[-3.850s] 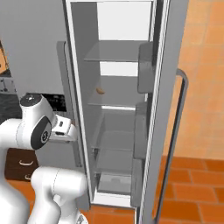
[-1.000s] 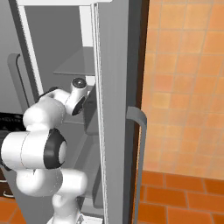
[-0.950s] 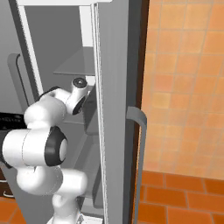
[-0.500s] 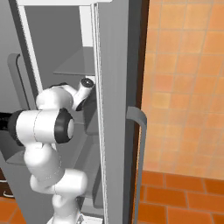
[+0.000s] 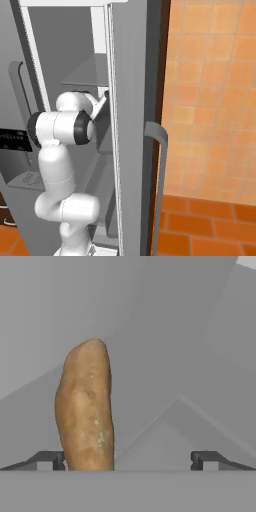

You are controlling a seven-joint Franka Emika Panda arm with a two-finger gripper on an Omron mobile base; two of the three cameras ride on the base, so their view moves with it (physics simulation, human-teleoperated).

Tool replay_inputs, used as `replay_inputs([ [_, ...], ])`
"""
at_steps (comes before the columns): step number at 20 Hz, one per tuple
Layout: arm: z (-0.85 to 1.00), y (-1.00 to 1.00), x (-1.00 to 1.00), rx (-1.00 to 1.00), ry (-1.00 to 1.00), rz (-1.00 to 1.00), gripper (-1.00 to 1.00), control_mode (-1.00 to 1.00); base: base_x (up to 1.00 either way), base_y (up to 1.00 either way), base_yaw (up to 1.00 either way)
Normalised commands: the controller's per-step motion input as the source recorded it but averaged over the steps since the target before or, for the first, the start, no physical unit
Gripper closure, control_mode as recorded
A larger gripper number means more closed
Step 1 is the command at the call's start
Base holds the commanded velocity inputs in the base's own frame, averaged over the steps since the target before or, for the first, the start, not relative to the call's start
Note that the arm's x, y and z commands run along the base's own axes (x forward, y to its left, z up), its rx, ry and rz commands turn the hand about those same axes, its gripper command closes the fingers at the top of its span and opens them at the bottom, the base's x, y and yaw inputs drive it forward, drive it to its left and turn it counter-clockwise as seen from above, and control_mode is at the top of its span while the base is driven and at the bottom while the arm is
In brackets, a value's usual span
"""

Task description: Place one sweet potato and one chicken drumstick in each tupperware on the nearby counter, to pack two identical lunches.

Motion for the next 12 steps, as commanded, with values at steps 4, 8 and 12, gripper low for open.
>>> replay_inputs([
  [4,-0.41,0.08,0.39,-0.07,0.00,0.14,-1.00,-1.00,0.00,0.00,0.00],
  [8,-0.19,0.20,0.09,-0.10,-0.03,0.14,-1.00,-1.00,0.00,0.00,0.00],
  [12,-0.18,0.29,-0.01,-0.13,-0.12,0.19,-1.00,-1.00,0.00,0.00,0.00],
])
